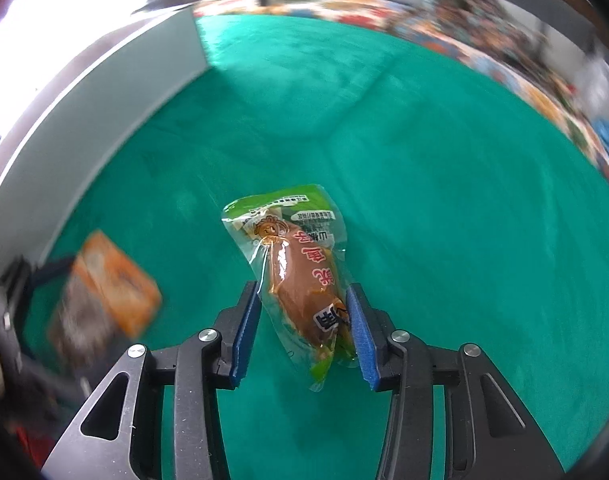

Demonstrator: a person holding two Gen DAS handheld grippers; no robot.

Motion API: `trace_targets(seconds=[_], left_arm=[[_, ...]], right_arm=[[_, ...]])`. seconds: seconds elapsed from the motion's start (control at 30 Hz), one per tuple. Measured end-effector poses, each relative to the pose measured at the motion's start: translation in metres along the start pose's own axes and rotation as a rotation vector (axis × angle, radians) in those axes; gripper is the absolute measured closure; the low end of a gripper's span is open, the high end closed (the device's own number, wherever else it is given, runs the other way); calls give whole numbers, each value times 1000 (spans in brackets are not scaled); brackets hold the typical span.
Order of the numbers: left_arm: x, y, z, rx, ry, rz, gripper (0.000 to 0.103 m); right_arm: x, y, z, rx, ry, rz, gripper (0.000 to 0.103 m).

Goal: Organize snacks

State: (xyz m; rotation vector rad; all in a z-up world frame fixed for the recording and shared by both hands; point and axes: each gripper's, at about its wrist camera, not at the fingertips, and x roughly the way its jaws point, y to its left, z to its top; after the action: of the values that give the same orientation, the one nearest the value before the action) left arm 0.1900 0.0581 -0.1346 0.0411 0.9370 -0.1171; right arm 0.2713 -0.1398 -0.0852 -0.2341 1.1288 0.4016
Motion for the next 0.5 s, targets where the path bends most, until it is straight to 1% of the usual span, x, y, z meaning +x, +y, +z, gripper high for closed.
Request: trace_targets(seconds=[0.03,0.07,0.1,0.17,0.23,0.27,0.33,0.37,0.4,0.43,0.47,0.5], left_arm=[[0,0,0,0,0,0,0],[0,0,0,0,0,0,0],[0,0,0,0,0,0,0],[0,0,0,0,0,-1,0],[0,0,0,0,0,-1,0],[0,0,0,0,0,-1,0],[0,0,0,0,0,-1,0],[0,0,0,-1,0,0,0],[0,0,0,-1,0,0,0],[0,0,0,-2,0,1,0],[0,0,0,-2,0,0,0],[0,0,0,-2,0,0,0]], right_arm=[[-7,-7,-11,25,6,-9,68],[-15,-14,-23,56,14,-12,70],[-28,-21,-42,101,16,-20,70],[-46,-28,-66,153,13,-15,70],[-57,-31,-92,210,4,26,70],[-59,-33,-101,241,-5,54,67],[-62,-37,-119,315,-52,108,55],[-65,-40,-126,350,-82,139,39],[-70,-46,-136,403,-128,175,35],[-75,-52,-143,447,-169,196,35],[-82,-60,-154,494,-217,208,35],[-90,-70,-167,540,-262,195,34]])
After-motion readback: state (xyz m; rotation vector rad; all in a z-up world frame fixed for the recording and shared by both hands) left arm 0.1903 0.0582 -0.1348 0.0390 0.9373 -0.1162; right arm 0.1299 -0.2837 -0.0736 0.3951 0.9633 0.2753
